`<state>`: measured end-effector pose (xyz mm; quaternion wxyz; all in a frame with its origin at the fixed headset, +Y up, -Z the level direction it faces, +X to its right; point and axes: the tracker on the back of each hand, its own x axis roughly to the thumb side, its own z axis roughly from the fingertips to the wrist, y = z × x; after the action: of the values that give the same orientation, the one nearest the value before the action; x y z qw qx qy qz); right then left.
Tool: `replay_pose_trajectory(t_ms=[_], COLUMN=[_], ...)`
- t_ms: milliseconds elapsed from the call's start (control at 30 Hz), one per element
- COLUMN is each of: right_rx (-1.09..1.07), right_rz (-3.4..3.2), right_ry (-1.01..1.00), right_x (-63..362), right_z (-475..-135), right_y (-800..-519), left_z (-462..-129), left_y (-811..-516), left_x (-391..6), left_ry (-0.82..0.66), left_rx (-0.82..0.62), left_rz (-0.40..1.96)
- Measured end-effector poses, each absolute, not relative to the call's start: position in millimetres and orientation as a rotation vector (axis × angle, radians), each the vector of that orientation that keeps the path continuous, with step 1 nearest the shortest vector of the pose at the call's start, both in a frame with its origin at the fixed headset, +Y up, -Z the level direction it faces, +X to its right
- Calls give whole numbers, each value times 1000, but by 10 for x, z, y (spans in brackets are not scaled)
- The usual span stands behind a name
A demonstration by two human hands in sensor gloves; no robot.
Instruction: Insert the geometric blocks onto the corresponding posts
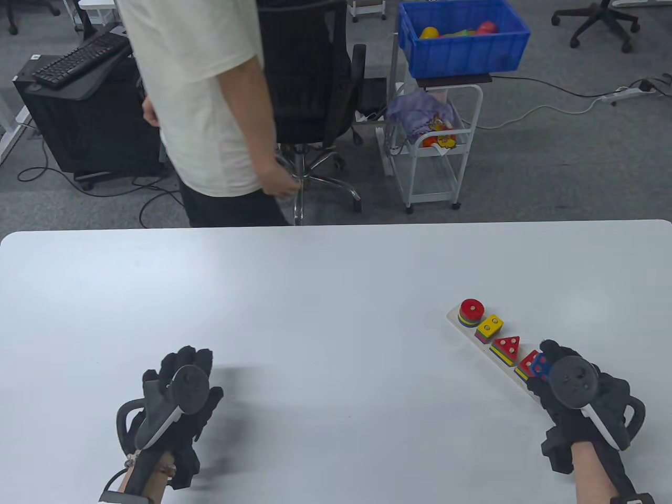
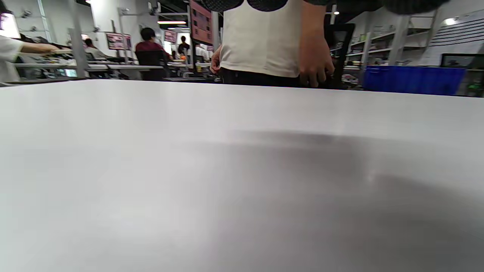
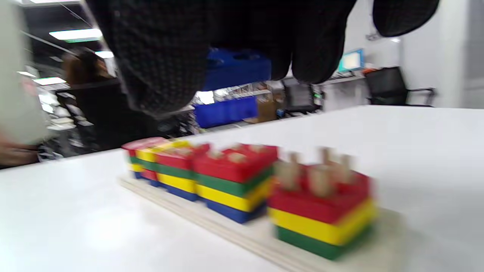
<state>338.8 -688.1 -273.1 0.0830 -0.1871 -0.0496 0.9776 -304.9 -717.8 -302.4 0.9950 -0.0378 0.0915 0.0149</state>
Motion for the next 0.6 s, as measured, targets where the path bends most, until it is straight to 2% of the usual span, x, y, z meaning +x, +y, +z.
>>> replay_pose_trajectory(t_ms=[233,600], right_rx=[-748,-726], right_rz=[2915,2958], right_ry=[84,178], right_x=[3609,3548], right_z=[-2768,-2827], right_y=[-7085,-7218], left_z=[-3046,-3059], left_y=[-7190,-7256], left_x=[-3231,-3171], left_ry=[243,218], left_rx=[-78,-116], left_rz=[48,27])
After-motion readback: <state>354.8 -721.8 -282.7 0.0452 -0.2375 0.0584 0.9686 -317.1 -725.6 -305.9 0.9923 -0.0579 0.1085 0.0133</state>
